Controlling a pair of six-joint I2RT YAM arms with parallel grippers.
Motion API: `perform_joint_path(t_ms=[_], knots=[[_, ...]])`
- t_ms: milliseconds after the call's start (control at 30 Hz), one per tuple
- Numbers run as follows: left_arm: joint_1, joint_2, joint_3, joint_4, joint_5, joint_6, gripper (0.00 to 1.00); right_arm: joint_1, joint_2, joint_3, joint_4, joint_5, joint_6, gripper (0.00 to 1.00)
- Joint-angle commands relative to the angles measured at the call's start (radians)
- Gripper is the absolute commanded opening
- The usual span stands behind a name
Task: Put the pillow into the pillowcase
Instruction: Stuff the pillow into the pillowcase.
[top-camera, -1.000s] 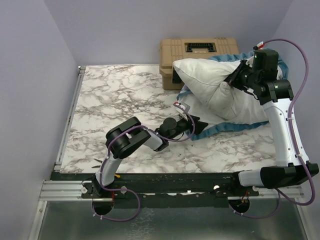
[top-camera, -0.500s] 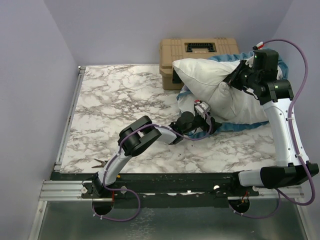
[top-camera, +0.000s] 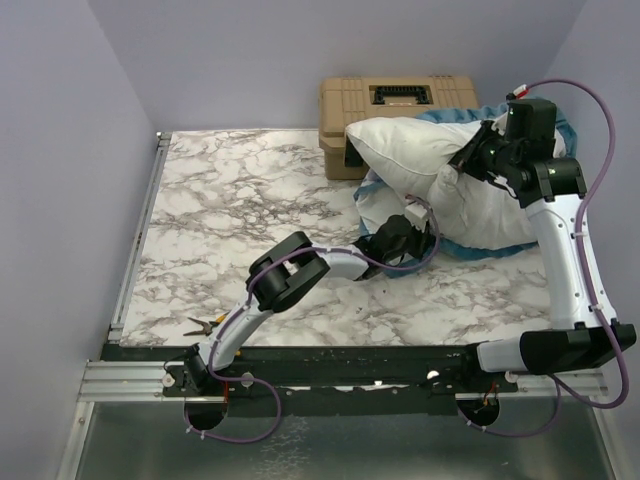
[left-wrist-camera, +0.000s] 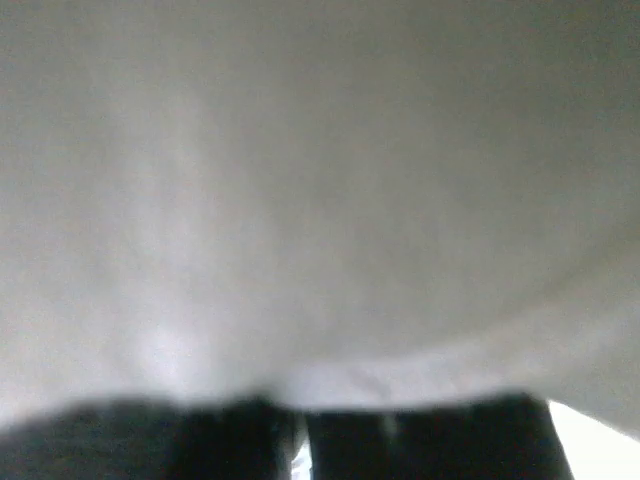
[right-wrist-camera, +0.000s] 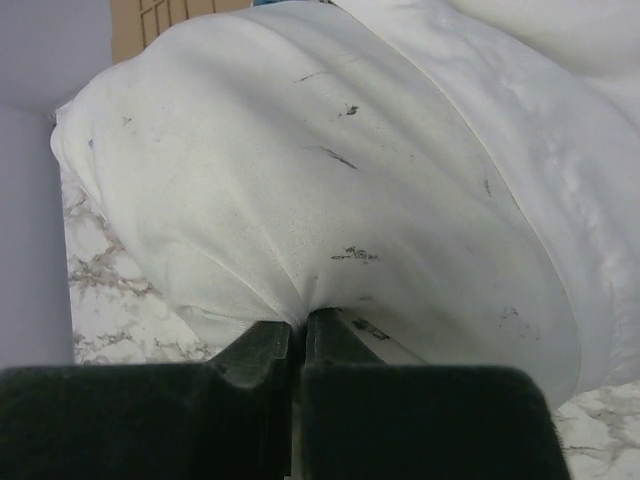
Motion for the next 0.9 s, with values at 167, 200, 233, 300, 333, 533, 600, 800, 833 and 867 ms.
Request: perform_joint_path(t_ms=[167,200,233,300,333,533,600,800,833,867], knots=[[-0.011,-0.267,-0.305,-0.114,-0.147,0.07,0.0,-0.006,-0.007,-0.02,0.085,-0.07,-0.081,0.0],[-0.014,-0.314,-0.376,-0.099,-0.161,0.07,0.0,-0.006,-0.016,-0.04,0.096,-0.084,-0.09,0.0],[-0.018,-0.36,-0.423,-0.087,-0.171,0.067,0.0,-0.006,-0.018,-0.057,0.1,-0.098,-0.095,0.0],[-0.031,-0.448,-0.525,-0.074,-0.19,0.056,0.0,-0.004,-0.008,-0.087,0.094,-0.162,-0.107,0.0],[-0.039,-0.489,-0.57,-0.069,-0.202,0.051,0.0,-0.003,-0.001,-0.103,0.089,-0.193,-0.108,0.0],[-0.094,-0.778,-0.844,-0.068,-0.297,0.011,0.0,0.047,-0.012,-0.227,0.106,-0.312,-0.095,0.0],[-0.121,-0.879,-0.914,-0.112,-0.345,-0.007,0.0,0.059,-0.034,-0.264,0.116,-0.315,-0.096,0.0],[-0.141,-1.119,-1.003,-0.371,-0.418,-0.134,0.11,0.062,-0.089,-0.334,0.161,-0.326,-0.061,0.0],[-0.139,-1.146,-1.003,-0.404,-0.418,-0.15,0.34,0.063,-0.093,-0.337,0.175,-0.343,-0.052,0.0],[-0.139,-1.168,-0.996,-0.438,-0.425,-0.174,0.57,0.063,-0.098,-0.342,0.195,-0.363,-0.035,0.0]])
